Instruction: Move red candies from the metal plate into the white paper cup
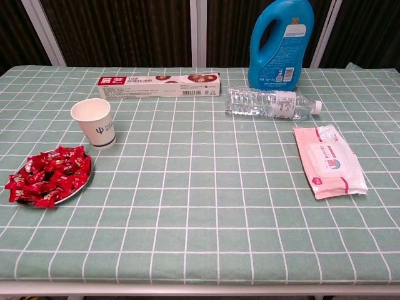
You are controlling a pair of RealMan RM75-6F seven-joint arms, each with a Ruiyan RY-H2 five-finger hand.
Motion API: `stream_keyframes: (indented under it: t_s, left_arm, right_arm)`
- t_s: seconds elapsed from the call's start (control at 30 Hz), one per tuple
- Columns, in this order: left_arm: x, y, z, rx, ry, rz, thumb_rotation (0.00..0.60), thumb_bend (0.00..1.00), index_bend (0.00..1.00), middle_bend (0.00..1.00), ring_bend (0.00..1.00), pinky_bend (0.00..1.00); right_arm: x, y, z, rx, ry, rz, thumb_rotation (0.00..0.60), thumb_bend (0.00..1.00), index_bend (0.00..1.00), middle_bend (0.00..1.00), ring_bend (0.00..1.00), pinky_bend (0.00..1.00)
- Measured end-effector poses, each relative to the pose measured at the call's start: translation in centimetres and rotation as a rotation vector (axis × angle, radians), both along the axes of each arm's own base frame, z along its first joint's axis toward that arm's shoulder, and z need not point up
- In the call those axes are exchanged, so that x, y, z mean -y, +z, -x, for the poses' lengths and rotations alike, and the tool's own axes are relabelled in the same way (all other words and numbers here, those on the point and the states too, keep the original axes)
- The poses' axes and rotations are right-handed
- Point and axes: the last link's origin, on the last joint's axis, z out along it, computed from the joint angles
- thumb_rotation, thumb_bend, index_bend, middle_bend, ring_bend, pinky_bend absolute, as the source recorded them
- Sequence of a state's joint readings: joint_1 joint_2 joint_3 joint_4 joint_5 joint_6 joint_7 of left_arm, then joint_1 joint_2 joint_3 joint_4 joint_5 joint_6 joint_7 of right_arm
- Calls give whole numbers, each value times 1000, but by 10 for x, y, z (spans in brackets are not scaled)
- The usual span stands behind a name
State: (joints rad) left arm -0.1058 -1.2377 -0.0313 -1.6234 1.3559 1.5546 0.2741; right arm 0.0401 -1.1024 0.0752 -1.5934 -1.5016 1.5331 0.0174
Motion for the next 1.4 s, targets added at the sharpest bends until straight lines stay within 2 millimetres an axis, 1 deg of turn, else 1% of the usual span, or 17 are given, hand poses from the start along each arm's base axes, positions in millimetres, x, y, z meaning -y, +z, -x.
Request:
stream_keyframes:
  t_s: [0.2, 0.27, 0.3, 0.33, 0.37, 0.43, 0.57, 0.6, 0.7, 0.73, 0.8, 0.87, 1.03, 1.23, 1.4]
  left_arm:
    - [0, -3, -1, 9, 7, 12, 600, 206, 269, 266, 171, 193]
    - [-1, -4, -3, 10, 0, 24, 600, 206, 284, 269, 192, 265]
    - [-1, -5, -4, 11, -5, 32, 600, 206, 306, 276, 219, 335]
    - [-3, -6, -6, 14, -17, 41, 600, 205, 329, 285, 262, 412]
    - [-4, -7, -8, 17, -30, 48, 600, 205, 342, 292, 301, 464]
    - [-9, -10, -14, 19, -72, 70, 600, 205, 354, 314, 428, 594]
    - [-24, -21, -24, 8, -149, 138, 600, 204, 385, 385, 568, 741]
    - [-28, -24, -26, 1, -165, 158, 600, 204, 389, 398, 620, 799]
    - [-41, -37, -30, -30, -208, 233, 600, 195, 366, 400, 733, 917]
    - [-45, -43, -31, -45, -216, 268, 600, 188, 353, 400, 758, 939]
    - [-51, -53, -32, -69, -222, 323, 600, 174, 336, 400, 780, 959]
    - [-56, -68, -33, -101, -231, 394, 600, 169, 331, 400, 782, 962]
    - [-57, -91, -34, -139, -253, 450, 600, 169, 331, 400, 782, 958]
    - [-54, -107, -27, -195, -264, 491, 600, 169, 331, 400, 774, 942]
    - [-56, -114, -22, -208, -256, 508, 600, 169, 348, 402, 773, 943]
  right_arm:
    - [2, 1, 0, 2, -2, -3, 600, 80, 0, 0, 0, 164]
    - [3, 1, -1, 1, 1, -2, 600, 80, 0, 0, 0, 164]
    - [3, 1, -1, 0, 3, -3, 600, 80, 0, 0, 0, 164]
    - [4, 1, -1, 0, 6, -4, 600, 80, 0, 0, 0, 164]
    - [5, 0, -1, -1, 8, -7, 600, 80, 0, 0, 0, 164]
    - [6, 0, -2, -2, 10, -10, 600, 80, 0, 0, 0, 164]
    - [9, 0, -4, -4, 19, -15, 600, 79, 0, 0, 0, 164]
    - [9, 0, -4, -4, 21, -16, 600, 79, 0, 0, 0, 164]
    - [9, 0, -4, -4, 19, -17, 600, 79, 0, 0, 0, 164]
    - [9, 0, -4, -4, 17, -17, 600, 79, 0, 0, 0, 164]
    - [9, 0, -3, -4, 11, -15, 600, 80, 0, 0, 0, 164]
    - [9, 0, -3, -3, 5, -13, 600, 80, 0, 0, 0, 164]
    - [9, 0, -3, -8, -2, -16, 600, 79, 0, 0, 0, 165]
    - [11, 0, -4, -11, -2, -19, 600, 80, 0, 0, 0, 171]
    - [10, -1, -2, -11, -11, -20, 600, 79, 0, 0, 0, 173]
